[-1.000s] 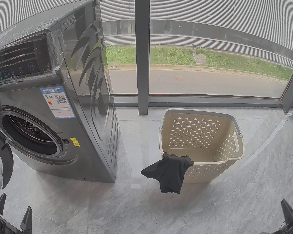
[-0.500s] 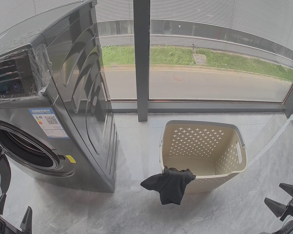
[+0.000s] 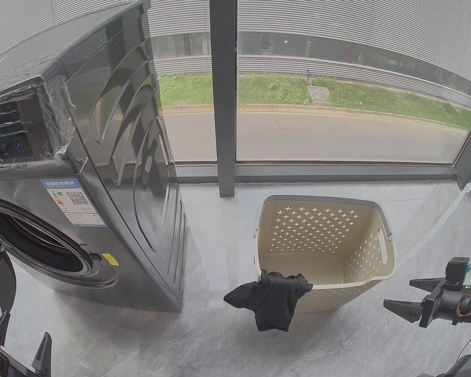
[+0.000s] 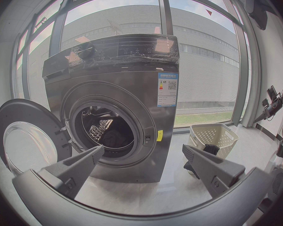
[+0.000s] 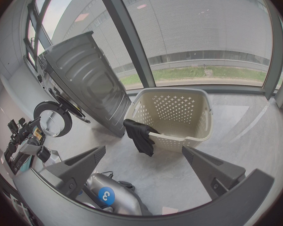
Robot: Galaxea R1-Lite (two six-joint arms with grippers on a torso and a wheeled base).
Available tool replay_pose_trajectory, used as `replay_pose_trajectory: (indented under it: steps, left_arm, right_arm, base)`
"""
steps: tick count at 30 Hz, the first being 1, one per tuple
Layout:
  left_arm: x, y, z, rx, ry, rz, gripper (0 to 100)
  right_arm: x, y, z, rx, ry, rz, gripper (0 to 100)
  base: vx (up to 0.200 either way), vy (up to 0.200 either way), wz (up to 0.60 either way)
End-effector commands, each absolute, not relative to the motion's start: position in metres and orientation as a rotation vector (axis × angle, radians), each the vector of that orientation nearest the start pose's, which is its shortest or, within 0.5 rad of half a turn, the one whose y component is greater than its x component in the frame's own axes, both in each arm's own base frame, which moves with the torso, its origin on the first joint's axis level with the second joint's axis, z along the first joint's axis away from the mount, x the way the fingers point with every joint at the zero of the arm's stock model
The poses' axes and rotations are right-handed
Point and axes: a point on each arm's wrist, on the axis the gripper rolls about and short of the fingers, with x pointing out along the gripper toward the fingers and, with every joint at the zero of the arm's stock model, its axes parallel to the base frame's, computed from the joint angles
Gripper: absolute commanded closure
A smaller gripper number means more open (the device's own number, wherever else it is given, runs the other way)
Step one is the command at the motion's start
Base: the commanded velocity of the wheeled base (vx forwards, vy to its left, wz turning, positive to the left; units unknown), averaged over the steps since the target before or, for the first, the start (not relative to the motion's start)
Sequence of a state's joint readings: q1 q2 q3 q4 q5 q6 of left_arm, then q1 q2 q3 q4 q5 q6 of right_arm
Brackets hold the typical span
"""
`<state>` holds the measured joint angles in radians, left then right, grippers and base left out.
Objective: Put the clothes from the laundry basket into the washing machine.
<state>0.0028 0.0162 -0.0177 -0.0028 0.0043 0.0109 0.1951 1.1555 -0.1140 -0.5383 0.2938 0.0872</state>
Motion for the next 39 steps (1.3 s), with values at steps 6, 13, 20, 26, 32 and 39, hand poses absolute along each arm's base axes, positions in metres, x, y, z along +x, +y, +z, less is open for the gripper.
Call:
replay_pose_trajectory:
  steps: [6,13,20,26,32,39]
  left_arm:
    - [-0.023,0.0,0.077,0.012,-0.006,0.008,0]
    - [-0.023,0.0,0.077,0.014,-0.006,0.008,0]
    - [-0.023,0.0,0.077,0.012,-0.006,0.006,0]
    - [-0.023,0.0,0.077,0.012,-0.006,0.008,0]
    - [-0.023,0.0,0.077,0.011,-0.006,0.006,0]
    - [-0.023,0.0,0.077,0.012,-0.006,0.008,0]
  right_arm:
    - [0.155,0.07,0.08,0.125,0.714,0.545,0]
    - [0.16,0.097,0.07,0.152,0.747,0.569,0]
    - [0.173,0.115,0.064,0.151,0.751,0.58,0]
    - [0.185,0.132,0.06,0.13,0.747,0.574,0]
    - [0.2,0.155,0.057,0.228,0.767,0.547,0]
    - [0.217,0.169,0.039,0.188,0.776,0.477,0]
  base:
    - [0.0,0.0,0.0]
    - [0.0,0.0,0.0]
    - [-0.171,0.0,0.0]
    - [0.0,0.0,0.0]
    - [0.0,0.0,0.0]
    - [0.0,0.0,0.0]
